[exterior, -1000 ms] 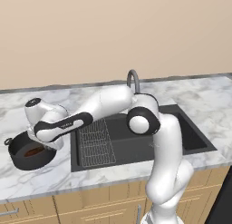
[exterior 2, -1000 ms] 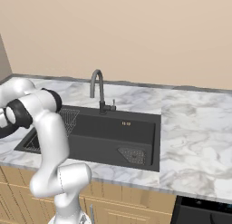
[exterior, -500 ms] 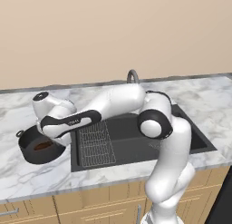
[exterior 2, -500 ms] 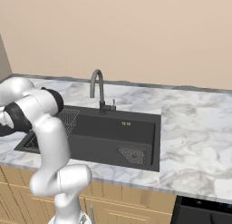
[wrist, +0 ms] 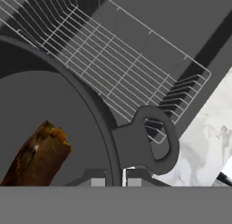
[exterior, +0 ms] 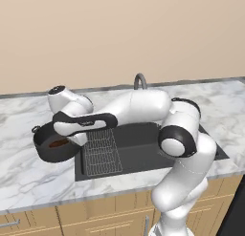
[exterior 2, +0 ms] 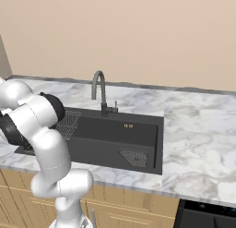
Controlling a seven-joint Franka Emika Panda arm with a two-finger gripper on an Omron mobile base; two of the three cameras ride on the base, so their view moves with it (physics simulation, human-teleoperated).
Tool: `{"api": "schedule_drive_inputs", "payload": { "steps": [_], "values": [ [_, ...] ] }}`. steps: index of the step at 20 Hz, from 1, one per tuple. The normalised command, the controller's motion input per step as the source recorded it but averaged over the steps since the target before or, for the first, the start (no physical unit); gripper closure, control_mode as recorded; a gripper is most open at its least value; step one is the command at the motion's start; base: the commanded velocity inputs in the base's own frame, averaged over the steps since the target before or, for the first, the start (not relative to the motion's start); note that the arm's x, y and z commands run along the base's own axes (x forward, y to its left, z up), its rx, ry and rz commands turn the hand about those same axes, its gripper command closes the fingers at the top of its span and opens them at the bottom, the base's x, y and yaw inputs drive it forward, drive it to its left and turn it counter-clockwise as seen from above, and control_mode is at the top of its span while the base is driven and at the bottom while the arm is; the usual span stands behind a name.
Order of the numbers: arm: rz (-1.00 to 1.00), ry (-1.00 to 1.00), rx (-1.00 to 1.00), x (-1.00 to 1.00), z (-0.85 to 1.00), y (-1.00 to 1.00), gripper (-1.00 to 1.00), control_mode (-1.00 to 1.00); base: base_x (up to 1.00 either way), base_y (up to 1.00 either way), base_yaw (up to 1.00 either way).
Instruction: Dump the sweet potato from the pot into the sink. Then turn on the water and wash the sweet potato. Then turn off the water and put the sweet potato back in the pot.
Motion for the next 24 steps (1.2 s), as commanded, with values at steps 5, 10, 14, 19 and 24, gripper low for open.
{"api": "schedule_drive_inputs", "payload": {
  "steps": [5,10,14,19,24],
  "values": [
    [-0.09,-0.02,0.04,0.0,0.41,-0.49,1.0,-1.0,0.0,0.0,0.0],
    [-0.1,0.0,0.07,0.0,0.4,-0.44,1.0,-1.0,0.0,0.0,0.0],
    [-0.12,0.0,0.08,0.0,0.32,-0.38,1.0,-1.0,0.0,0.0,0.0],
    [-0.13,0.0,0.1,0.07,0.21,-0.27,1.0,-1.0,0.0,0.0,0.0],
    [-0.13,0.0,0.11,0.11,0.16,-0.17,1.0,-1.0,0.0,0.0,0.0]
  ]
}}
